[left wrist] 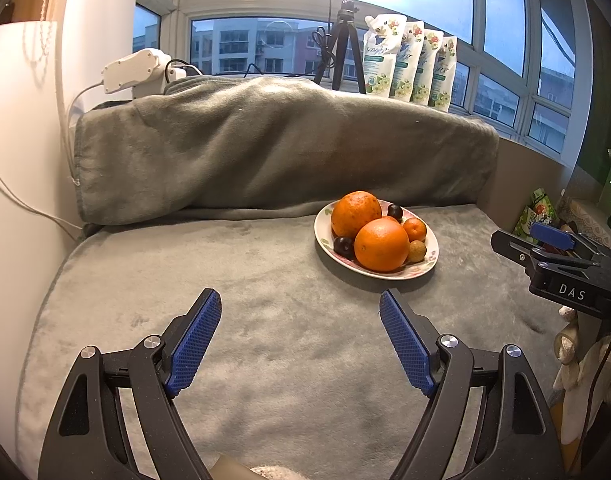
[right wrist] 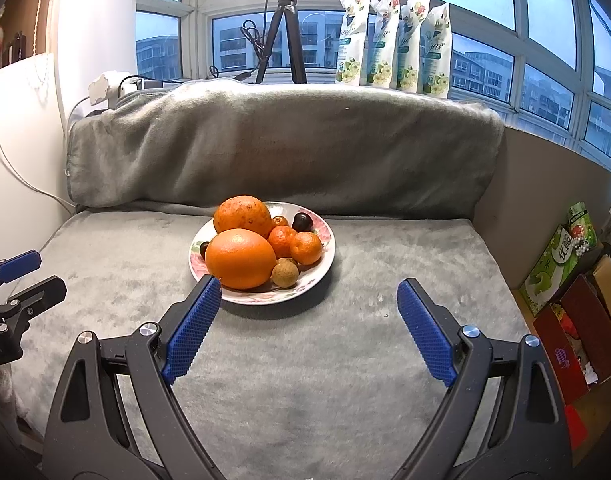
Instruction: Organize fruits
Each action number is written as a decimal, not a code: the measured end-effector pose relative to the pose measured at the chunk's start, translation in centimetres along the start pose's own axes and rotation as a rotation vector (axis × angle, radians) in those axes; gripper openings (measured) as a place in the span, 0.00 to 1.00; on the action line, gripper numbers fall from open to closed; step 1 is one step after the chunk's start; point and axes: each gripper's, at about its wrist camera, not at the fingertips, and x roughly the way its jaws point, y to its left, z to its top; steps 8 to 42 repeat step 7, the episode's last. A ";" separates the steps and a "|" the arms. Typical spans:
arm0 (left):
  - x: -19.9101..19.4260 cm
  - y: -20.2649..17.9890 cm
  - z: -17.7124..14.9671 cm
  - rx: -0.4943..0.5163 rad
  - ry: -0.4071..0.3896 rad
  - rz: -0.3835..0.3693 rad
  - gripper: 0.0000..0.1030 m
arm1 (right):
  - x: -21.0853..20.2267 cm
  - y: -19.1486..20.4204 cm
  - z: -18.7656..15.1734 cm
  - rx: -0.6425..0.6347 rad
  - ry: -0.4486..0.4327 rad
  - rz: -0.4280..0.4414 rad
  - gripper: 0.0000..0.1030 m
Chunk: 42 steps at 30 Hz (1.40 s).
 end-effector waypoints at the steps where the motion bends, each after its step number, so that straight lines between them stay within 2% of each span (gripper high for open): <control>1: 0.0 0.0 0.0 0.001 -0.003 -0.001 0.79 | 0.0 0.0 0.0 0.000 0.000 0.001 0.89; 42: 0.0 -0.1 -0.1 0.007 -0.003 -0.004 0.79 | 0.1 0.0 -0.2 -0.001 0.003 0.001 0.89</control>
